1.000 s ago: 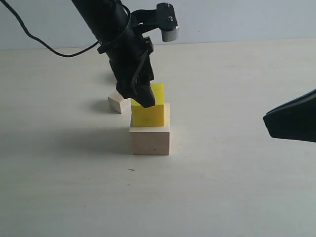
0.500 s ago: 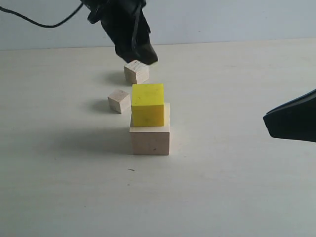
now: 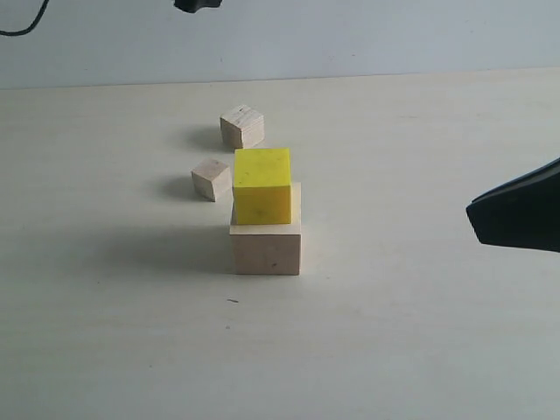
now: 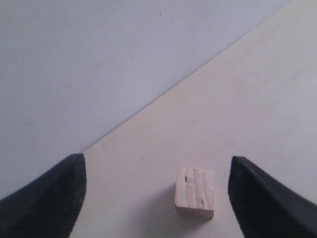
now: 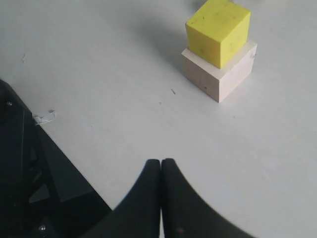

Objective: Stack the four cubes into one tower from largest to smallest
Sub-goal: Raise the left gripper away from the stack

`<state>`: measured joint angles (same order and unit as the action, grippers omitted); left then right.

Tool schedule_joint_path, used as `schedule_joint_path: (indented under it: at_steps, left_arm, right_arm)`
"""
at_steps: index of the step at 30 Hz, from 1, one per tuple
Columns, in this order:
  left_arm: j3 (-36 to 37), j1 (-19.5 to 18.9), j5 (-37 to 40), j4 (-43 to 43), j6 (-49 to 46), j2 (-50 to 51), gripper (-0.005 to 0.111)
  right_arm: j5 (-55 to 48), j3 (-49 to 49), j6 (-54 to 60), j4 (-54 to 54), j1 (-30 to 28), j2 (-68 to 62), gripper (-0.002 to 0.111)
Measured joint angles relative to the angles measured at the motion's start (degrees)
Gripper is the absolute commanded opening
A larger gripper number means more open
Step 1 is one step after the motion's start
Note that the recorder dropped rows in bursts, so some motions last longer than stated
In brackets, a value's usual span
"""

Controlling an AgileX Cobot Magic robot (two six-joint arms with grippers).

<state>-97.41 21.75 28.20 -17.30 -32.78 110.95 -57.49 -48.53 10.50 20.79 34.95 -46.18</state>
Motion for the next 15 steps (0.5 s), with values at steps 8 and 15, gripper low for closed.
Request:
schedule_joint_path:
  at_steps: [8, 15]
  left_arm:
    - [0.0, -0.5, -0.4, -0.2, 1.3, 5.0, 0.076]
    - [0.0, -0.5, -2.9, -0.2, 1.6, 8.0, 0.075]
  right_arm:
    - [0.0, 0.0, -0.4, 0.0, 0.0, 0.0, 0.0]
    - [0.0, 0.0, -2.9, 0.0, 0.0, 0.0, 0.0]
